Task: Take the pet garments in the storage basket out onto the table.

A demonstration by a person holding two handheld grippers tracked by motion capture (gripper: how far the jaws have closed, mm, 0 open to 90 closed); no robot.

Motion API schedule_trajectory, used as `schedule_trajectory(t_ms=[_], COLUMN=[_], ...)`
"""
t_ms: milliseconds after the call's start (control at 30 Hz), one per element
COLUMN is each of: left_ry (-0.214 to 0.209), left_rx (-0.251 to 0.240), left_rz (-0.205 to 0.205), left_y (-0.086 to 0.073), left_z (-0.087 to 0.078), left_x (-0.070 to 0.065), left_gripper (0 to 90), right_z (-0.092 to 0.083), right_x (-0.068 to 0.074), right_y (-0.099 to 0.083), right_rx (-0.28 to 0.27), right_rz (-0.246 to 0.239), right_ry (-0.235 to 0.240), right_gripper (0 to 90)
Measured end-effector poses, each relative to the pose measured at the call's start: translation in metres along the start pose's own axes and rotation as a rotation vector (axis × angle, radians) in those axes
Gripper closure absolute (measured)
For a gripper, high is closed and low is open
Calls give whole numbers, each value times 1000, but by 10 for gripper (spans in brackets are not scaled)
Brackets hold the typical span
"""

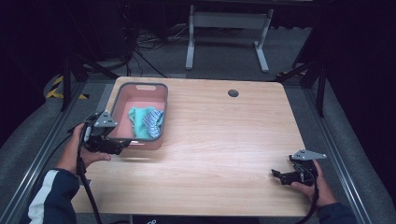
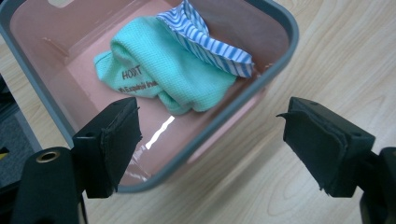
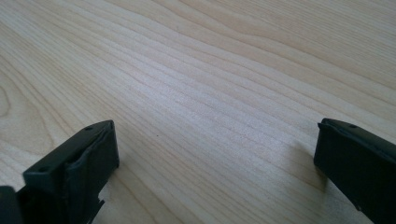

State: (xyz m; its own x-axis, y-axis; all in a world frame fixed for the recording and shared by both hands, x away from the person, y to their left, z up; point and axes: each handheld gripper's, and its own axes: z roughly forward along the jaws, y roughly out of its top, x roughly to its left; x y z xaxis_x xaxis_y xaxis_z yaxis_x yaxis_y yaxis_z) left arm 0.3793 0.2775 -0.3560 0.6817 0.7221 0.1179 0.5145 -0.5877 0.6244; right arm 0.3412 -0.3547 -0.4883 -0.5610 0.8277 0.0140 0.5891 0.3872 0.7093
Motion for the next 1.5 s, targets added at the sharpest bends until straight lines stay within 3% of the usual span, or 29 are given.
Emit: schedule_trajectory(t_ms=[133, 333, 533, 800, 933, 1000, 1100, 1333, 1500], left_ry=[0, -4, -21, -11, 10, -11, -10, -12, -21], left_rx=[15, 39, 111, 201, 240, 279, 303, 414, 464], left_rz=[3, -28, -43, -57, -55, -82, -109, -122, -126], left_y=[9, 26, 45, 65, 69, 70, 68, 66, 68], left_z=[7, 26, 54, 84, 97, 108, 118, 140, 151], left_x=[5, 19, 31, 42, 44, 49, 53, 59, 58], left_gripper=[191, 177, 169, 169, 167, 171, 169, 171, 171], right_z=[0, 0, 0, 0, 0, 0, 0, 0, 0], right_x=[0, 0, 0, 0, 0, 0, 0, 0, 0], right_y=[0, 0, 0, 0, 0, 0, 0, 0, 0], right_rx=[0, 0, 0, 0, 0, 0, 0, 0, 0], right_rz=[0, 0, 0, 0, 0, 0, 0, 0, 0], right_ry=[0, 0, 0, 0, 0, 0, 0, 0, 0], right_gripper=[3, 3, 3, 3, 3, 3, 3, 3, 3])
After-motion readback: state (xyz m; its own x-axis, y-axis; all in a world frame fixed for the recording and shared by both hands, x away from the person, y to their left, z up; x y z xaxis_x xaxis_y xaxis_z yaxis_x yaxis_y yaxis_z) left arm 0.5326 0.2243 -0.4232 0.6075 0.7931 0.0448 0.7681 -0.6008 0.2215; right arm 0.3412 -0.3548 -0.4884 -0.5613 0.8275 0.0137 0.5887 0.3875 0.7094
